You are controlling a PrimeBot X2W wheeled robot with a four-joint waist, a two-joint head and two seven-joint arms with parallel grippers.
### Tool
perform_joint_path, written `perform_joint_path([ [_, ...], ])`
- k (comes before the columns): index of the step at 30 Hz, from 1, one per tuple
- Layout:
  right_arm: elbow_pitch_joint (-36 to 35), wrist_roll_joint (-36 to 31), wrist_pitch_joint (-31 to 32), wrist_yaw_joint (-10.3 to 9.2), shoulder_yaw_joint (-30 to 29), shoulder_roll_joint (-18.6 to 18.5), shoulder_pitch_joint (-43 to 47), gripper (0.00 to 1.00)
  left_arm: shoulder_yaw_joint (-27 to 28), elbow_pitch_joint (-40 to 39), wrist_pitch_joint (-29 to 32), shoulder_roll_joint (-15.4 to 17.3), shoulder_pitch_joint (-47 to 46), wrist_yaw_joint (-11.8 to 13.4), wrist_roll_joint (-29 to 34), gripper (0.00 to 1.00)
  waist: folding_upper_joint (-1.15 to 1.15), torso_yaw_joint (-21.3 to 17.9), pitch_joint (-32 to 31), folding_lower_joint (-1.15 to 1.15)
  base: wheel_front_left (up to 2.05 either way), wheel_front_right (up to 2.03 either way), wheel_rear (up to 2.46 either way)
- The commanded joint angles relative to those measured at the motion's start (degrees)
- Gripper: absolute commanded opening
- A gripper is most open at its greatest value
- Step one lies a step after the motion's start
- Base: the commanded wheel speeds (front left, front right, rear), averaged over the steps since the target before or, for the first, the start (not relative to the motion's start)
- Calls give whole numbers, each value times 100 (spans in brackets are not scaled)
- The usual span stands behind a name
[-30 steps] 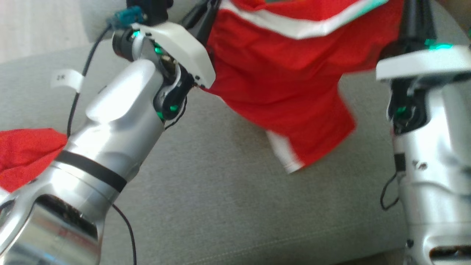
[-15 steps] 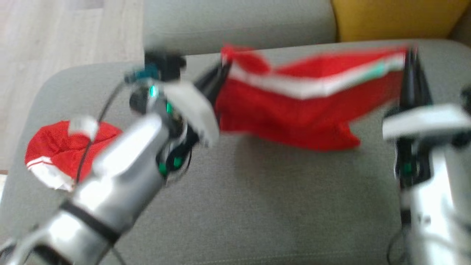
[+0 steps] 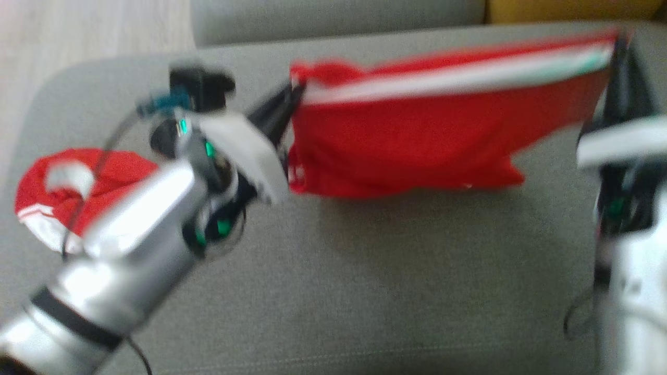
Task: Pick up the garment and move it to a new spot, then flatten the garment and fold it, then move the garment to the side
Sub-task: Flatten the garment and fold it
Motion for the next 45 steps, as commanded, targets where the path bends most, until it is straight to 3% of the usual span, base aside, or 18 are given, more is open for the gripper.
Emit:
perform_joint_path([
  [1,-4,-155,76,39,64,-10,-859,0,379,-16,93,168,-828,-28,75,0,0,-93,484,0,0,0,0],
  [7,1380,-266,-132,39,43,-10,-3051,0,771,988,298,-40,-2377,-265,110,0,0,-249,1300,0,0,0,0],
  [10,1973,-248,-360,39,-36,-10,-3833,0,789,1462,160,-84,-3002,-313,395,0,0,-274,1523,0,0,0,0],
  [12,2773,-392,-872,39,-68,-10,-4815,0,992,2120,-225,-295,-3702,-370,507,0,0,-300,1703,0,0,0,0],
  [20,4044,-81,-1770,39,209,-10,-5852,0,1327,3016,-1125,-701,-4322,-651,515,0,0,-274,1925,0,0,0,0],
  [29,4993,519,-1853,39,1131,-10,-4852,0,993,3336,-1325,-1016,-3330,-1163,852,0,0,-143,1862,0,0,0,0],
  [39,5380,819,-1375,39,1719,-50,-3214,0,518,3055,-1334,-855,-1222,-1336,1305,0,0,-91,1129,0,0,0,0],
  [45,5227,878,-959,39,1952,-284,-2324,0,216,2790,-1333,-812,-161,-1339,1365,0,0,-85,624,0,0,0,0],
])
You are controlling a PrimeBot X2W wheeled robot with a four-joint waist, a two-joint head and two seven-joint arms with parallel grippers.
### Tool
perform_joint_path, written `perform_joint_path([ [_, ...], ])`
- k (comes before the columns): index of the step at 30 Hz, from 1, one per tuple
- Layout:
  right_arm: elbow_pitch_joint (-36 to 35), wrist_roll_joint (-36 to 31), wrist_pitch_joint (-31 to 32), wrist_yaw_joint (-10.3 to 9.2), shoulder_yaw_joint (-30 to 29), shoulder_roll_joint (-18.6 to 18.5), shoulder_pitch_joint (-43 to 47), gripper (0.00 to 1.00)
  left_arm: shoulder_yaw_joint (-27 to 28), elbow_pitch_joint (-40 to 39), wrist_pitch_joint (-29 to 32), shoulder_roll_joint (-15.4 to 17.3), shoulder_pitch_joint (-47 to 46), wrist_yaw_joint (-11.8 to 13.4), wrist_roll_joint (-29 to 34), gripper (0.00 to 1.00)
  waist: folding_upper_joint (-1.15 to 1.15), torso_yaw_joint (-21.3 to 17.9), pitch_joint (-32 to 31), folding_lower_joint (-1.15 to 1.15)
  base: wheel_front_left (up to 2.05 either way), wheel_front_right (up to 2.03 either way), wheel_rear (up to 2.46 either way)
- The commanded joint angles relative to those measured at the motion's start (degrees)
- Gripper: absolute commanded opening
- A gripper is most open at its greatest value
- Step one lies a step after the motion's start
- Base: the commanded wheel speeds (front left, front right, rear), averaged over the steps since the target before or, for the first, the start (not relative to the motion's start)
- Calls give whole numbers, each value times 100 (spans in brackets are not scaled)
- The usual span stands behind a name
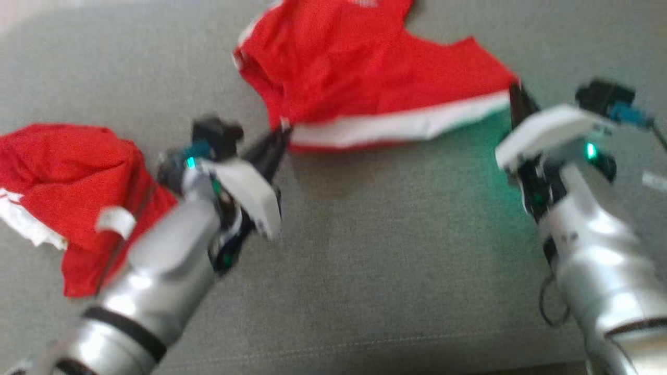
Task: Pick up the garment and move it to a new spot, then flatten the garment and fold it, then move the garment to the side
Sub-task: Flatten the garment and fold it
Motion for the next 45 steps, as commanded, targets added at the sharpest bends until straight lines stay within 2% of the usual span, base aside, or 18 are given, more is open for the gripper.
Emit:
perform_joint_path([
  [1,-268,39,118,39,172,-89,187,0,76,-247,-62,181,12,3,34,0,0,12,-303,0,0,0,0],
  [6,-627,49,475,39,349,-376,842,0,-123,-612,17,202,592,129,15,0,0,-5,-590,0,0,0,0],
  [16,-1651,150,1233,39,233,-897,1873,0,-355,-1553,151,406,1417,551,27,0,0,-123,-1024,0,0,0,0],
  [22,-2630,134,2043,39,-229,-1284,2757,0,-505,-2364,297,523,1952,869,-5,0,0,-178,-1285,0,0,0,0],
  [26,-3478,-35,2609,39,-881,-1426,3517,0,-729,-2955,526,613,2239,988,21,0,0,-162,-1321,0,0,0,0],
  [31,-4919,-397,3427,39,-1680,-1204,4358,0,-848,-3524,695,755,2414,1146,60,0,0,-111,-1219,0,0,0,0],
  [36,-6061,-849,4084,39,-2275,-716,4402,0,-742,-3759,722,789,2299,1250,59,0,0,16,-1022,0,0,0,0],
  [41,-6502,-1203,4465,39,-2436,-447,3911,0,-501,-3804,699,793,2009,1285,5,0,0,250,-791,0,0,0,0],
  [45,-6302,-1499,4623,39,-2319,-457,3221,0,-364,-3711,742,772,1680,1218,-24,0,0,517,-547,0,0,0,0],
])
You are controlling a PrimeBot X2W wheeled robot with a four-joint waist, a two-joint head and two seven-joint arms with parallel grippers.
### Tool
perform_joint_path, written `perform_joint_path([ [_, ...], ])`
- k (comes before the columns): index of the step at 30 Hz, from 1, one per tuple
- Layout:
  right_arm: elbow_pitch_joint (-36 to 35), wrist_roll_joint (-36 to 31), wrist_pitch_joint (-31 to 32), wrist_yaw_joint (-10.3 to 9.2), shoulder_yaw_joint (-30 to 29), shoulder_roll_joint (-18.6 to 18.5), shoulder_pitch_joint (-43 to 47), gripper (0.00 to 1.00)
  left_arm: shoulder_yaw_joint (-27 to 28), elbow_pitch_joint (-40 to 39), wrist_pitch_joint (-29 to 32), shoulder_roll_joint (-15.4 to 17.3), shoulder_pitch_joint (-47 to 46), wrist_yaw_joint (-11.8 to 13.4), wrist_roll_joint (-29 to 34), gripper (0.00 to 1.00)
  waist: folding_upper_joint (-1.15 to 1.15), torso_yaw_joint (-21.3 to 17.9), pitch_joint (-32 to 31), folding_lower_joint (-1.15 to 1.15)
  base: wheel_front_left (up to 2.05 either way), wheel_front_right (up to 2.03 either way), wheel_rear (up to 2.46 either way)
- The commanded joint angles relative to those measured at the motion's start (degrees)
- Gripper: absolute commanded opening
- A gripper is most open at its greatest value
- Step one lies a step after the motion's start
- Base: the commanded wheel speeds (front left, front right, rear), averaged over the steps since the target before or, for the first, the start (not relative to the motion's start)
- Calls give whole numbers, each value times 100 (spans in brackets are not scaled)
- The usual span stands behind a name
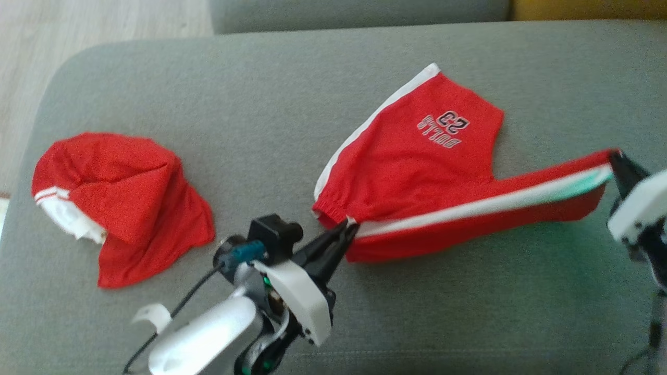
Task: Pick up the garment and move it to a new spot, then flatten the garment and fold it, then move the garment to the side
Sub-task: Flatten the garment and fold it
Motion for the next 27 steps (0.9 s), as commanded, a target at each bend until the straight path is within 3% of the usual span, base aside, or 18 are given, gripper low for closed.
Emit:
perform_joint_path([
  [1,-63,-97,51,39,186,-103,-514,0,287,-83,-5,73,-385,-31,-23,0,0,213,214,0,0,0,0],
  [18,1980,-680,-318,39,1238,-500,-3242,0,468,745,-89,-354,-1384,-445,-58,0,0,924,1341,0,0,0,0],
  [27,3226,-930,-898,39,1609,-590,-4108,0,393,1287,-237,-640,-1726,-655,11,0,0,1110,1644,0,0,0,0],
])
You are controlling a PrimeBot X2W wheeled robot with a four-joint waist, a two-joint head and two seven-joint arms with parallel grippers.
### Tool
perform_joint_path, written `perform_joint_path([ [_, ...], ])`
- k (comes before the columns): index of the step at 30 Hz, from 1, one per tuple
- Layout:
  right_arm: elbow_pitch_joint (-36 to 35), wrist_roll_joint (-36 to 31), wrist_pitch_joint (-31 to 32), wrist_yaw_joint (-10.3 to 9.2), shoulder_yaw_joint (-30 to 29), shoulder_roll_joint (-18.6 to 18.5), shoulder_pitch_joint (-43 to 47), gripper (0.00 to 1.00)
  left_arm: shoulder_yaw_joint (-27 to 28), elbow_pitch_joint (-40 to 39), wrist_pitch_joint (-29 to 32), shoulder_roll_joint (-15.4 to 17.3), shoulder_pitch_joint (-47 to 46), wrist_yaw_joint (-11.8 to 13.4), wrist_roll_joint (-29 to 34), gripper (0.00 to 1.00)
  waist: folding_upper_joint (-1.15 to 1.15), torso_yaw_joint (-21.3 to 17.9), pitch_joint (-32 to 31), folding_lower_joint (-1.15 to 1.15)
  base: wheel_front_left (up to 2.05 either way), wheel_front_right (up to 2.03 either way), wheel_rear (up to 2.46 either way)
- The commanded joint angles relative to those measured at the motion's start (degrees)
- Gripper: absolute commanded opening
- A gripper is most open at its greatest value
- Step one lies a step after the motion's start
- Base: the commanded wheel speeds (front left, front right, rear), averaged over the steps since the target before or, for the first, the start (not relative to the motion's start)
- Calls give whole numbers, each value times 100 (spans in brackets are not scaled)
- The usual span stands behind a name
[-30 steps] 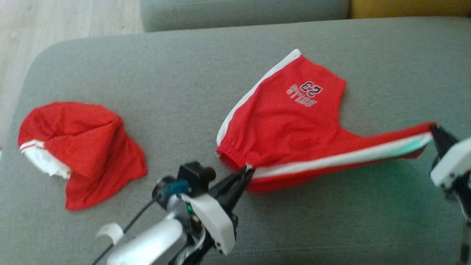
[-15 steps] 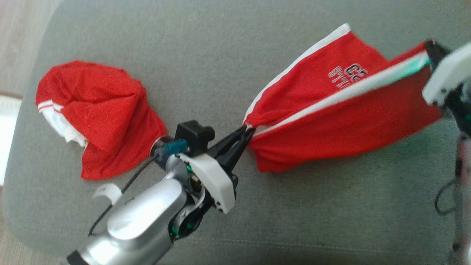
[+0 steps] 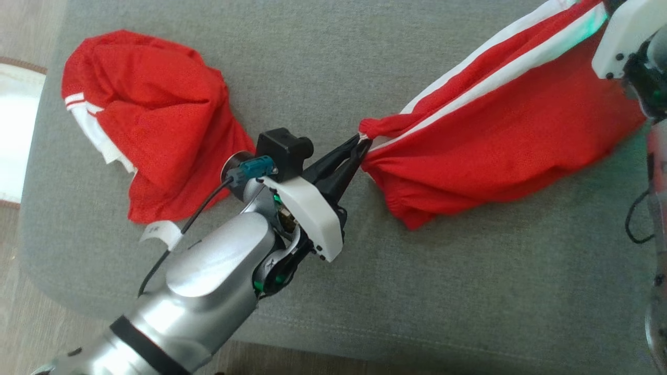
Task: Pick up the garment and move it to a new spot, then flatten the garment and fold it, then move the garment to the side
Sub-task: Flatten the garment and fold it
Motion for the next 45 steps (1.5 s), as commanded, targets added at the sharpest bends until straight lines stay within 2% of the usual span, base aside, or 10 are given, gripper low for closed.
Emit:
perform_joint_path([
  [1,-111,-48,-90,39,97,16,-241,0,166,-95,-74,52,-247,-28,50,0,0,37,37,0,0,0,0],
  [12,970,-266,-783,39,323,-32,-712,0,179,339,-226,-174,-472,-139,25,0,0,94,187,0,0,0,0],
  [13,1030,-300,-896,39,354,-27,-747,50,189,377,-242,-186,-491,-139,24,0,0,91,197,0,0,0,0],
  [14,1113,-297,-983,39,335,-5,-779,100,193,416,-260,-193,-511,-131,35,20,0,84,201,0,0,0,0],
  [15,1195,-308,-1056,39,324,15,-812,100,197,451,-279,-199,-525,-120,47,49,0,76,200,0,0,0,0],
  [16,1278,-328,-1121,39,339,41,-841,100,208,487,-298,-205,-531,-111,49,95,0,64,192,0,0,0,0],
  [17,1352,-350,-1198,39,358,58,-867,100,215,521,-315,-206,-534,-108,49,100,0,49,179,0,0,0,0],
  [31,1537,93,-2868,39,357,243,-450,100,517,626,-533,30,-270,147,-22,100,0,-311,-578,0,0,0,0],
  [39,662,451,-3839,39,844,337,471,100,1265,102,-636,295,149,635,-63,100,0,-653,-1156,0,0,0,0],
  [45,-273,244,-4229,39,977,288,1399,100,2144,-639,-642,420,722,976,386,100,0,-862,-1480,0,0,0,0],
])
